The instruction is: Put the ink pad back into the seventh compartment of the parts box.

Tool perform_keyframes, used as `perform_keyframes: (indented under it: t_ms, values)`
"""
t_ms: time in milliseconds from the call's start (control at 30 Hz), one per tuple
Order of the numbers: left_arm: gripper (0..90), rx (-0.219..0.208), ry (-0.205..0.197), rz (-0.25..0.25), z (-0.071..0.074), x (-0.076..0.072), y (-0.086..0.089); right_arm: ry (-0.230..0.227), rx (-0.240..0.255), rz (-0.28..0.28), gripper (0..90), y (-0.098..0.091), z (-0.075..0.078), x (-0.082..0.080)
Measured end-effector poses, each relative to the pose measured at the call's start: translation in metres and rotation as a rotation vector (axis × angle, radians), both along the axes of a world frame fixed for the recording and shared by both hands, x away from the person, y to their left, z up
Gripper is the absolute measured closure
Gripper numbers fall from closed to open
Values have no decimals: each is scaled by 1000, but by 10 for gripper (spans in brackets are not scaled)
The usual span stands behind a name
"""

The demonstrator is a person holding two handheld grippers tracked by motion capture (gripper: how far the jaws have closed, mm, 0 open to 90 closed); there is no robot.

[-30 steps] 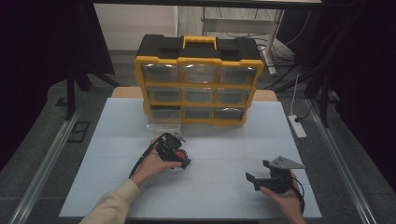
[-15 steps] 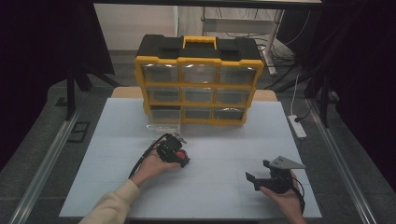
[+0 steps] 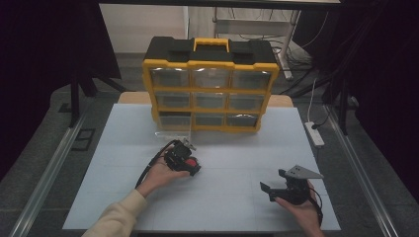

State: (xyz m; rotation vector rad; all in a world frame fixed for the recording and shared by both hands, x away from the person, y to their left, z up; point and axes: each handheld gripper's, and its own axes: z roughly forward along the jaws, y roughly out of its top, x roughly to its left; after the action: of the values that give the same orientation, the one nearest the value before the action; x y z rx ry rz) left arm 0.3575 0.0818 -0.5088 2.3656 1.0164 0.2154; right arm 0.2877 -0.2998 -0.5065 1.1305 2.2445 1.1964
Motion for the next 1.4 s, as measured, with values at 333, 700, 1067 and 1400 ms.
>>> perform_keyframes:
  t_ms: [333, 700, 1067, 1400]
  values:
    - [302, -52, -41, 3, 20, -5, 10, -1, 2, -1, 97, -1, 0, 0]
    - [302, -104, -88, 6, 40, -12, 21, -1, 0, 0, 97, 0, 0, 0]
    - [302, -115, -116, -4, 52, -18, 26, -2, -1, 0, 97, 0, 0, -1]
    - [302, -142, -149, -5, 68, -24, 31, 0, -2, -1, 97, 0, 0, -1]
